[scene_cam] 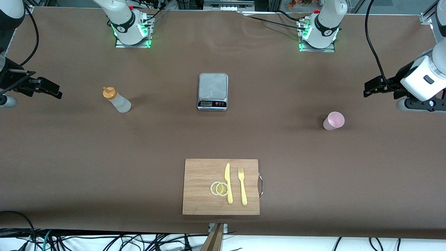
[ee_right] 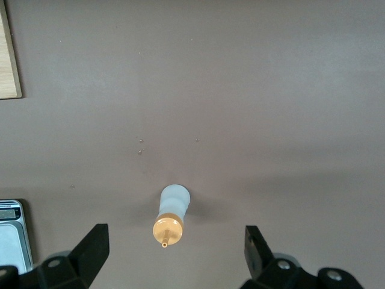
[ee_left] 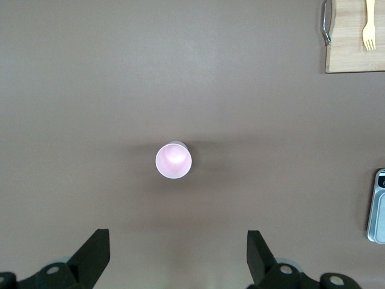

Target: Add sauce to pink cup with both arms

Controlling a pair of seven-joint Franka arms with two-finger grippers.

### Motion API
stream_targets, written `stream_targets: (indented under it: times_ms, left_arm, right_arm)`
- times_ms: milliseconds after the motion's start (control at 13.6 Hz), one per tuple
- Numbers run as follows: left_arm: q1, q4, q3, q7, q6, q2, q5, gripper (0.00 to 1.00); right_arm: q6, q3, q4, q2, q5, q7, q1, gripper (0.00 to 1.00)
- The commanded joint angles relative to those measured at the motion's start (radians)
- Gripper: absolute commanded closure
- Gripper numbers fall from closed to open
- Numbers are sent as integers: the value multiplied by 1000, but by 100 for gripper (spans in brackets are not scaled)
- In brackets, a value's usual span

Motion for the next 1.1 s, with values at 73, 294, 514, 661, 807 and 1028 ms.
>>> stream_targets:
  times_ms: [73,294,514,661,807,1028]
  left_arm:
    - [1,23,6,-9,-45,-1,-13,0]
    - [2,33,3,-6,-46,12,-13,0]
    - [-1,33,2,-6,-46,13,-13,0]
    - [-2,33,0,-8,-46,13,-13,0]
    - [-2,33,0,-8,-46,13,-13,0]
    - [-4,33,0,-9,-46,13,-13,0]
  right_arm:
    - [-4,2,5,-1,14,-2,-2,0]
    - [-4,2,4,-1,14,-2,-2,0]
    - [-4,4,4,-1,14,-2,-2,0]
    - [-4,4,5,-1,14,-2,-2,0]
    - [-2,2,4,-1,14,-2,-2,0]
    - [-2,2,4,-1,14,-2,-2,0]
